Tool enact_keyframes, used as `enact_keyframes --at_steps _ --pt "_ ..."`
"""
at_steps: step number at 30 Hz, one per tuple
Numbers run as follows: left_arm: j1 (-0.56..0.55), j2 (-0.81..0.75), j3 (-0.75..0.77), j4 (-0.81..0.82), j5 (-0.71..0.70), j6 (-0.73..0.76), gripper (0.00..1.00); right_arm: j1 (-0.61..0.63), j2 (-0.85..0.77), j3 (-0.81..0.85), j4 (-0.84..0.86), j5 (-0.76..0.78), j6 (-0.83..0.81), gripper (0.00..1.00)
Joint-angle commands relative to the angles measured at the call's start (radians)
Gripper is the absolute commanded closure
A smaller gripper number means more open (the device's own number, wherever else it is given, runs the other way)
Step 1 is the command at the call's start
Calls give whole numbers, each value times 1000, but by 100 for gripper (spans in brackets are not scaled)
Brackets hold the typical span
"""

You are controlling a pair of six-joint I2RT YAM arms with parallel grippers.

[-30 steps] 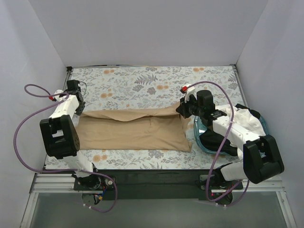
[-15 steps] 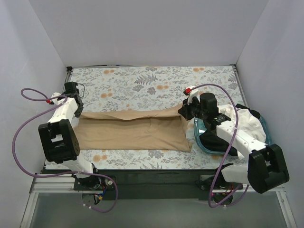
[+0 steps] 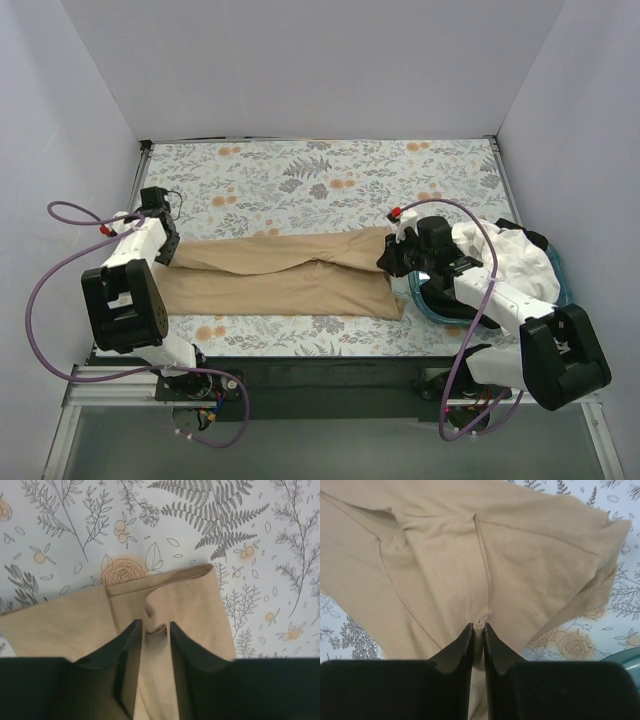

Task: Fold and stack the t-shirts
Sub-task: Fold the tshirt

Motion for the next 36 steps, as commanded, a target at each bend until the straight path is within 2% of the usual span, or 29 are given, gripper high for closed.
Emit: enact_keyframes --at_steps 1,2,3,5,9,11,12,13,14,19,22,30,36 --pt "6 -60 -1 -66 -62 -48 68 4 -11 -28 -20 -33 69 80" --pt "6 -68 -4 -83 -70 -74 40 4 -25 -37 -43 -35 82 77" --pt "6 -80 -7 -102 -85 -92 29 7 -35 -61 -51 -44 102 75" --pt "8 -134 -21 -152 -101 -134 14 9 -84 -83 -74 -50 120 66" --pt "6 -252 -41 -137 -58 -104 12 9 -205 -126 -166 -29 140 49" --pt "6 -310 -50 -102 25 -85 11 7 -267 -126 -172 -27 152 37" --pt "6 -328 -56 -81 66 -55 11 7 -281 -123 -174 -24 151 29" --pt "6 -342 -64 -38 101 -41 10 7 -293 -109 -172 -22 155 7" --pt "6 -364 -73 -15 179 -30 10 7 -304 -100 -172 -19 157 2" --pt "2 -372 -168 161 393 21 10 7 -224 1 -154 -24 166 2" --pt "-9 -315 -219 246 520 65 9 7 -102 82 -131 -79 169 2" --pt "-11 -137 -294 292 519 104 8 47 283 299 -112 -124 120 2" --pt "-11 -167 -348 312 446 101 7 98 446 418 -114 -94 93 3"
